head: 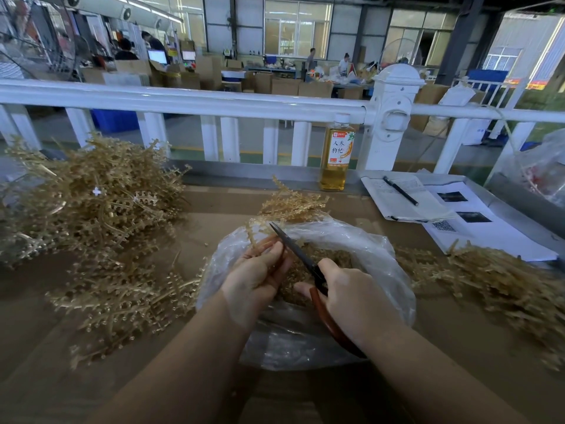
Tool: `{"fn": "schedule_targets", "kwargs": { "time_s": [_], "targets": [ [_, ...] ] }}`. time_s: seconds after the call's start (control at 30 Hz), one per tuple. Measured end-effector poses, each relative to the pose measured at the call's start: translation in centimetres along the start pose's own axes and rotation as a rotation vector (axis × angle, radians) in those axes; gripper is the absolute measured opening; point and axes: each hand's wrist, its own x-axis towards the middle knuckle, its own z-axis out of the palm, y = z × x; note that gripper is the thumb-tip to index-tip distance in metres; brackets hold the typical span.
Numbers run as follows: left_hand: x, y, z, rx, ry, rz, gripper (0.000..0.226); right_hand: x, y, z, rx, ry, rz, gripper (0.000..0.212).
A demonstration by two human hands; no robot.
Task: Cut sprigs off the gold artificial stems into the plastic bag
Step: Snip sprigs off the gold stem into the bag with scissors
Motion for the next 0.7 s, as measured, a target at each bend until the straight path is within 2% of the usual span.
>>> {"fn": "schedule_targets", "kwargs": {
  "time_s": [0.27, 0.4, 0.7],
  "targets": [
    [-0.07, -0.17, -0.38, 0.052, -0.06, -0.018, 0.025, -0.27, 0.0, 0.19, 0.118, 0.052, 0.051, 0.038],
    [-0.58, 0.24, -0.26, 0.126, -0.152, -0.044, 0.014, -0.33, 0.11, 0.28, 0.15, 0.041, 0.076, 0.039],
    [-0.41, -0.03, -0.43, 0.076, -0.035, -0.024, 0.011, -0.19, 0.02, 0.19, 0.27, -0.003, 0.115, 0.035]
  ]
}}
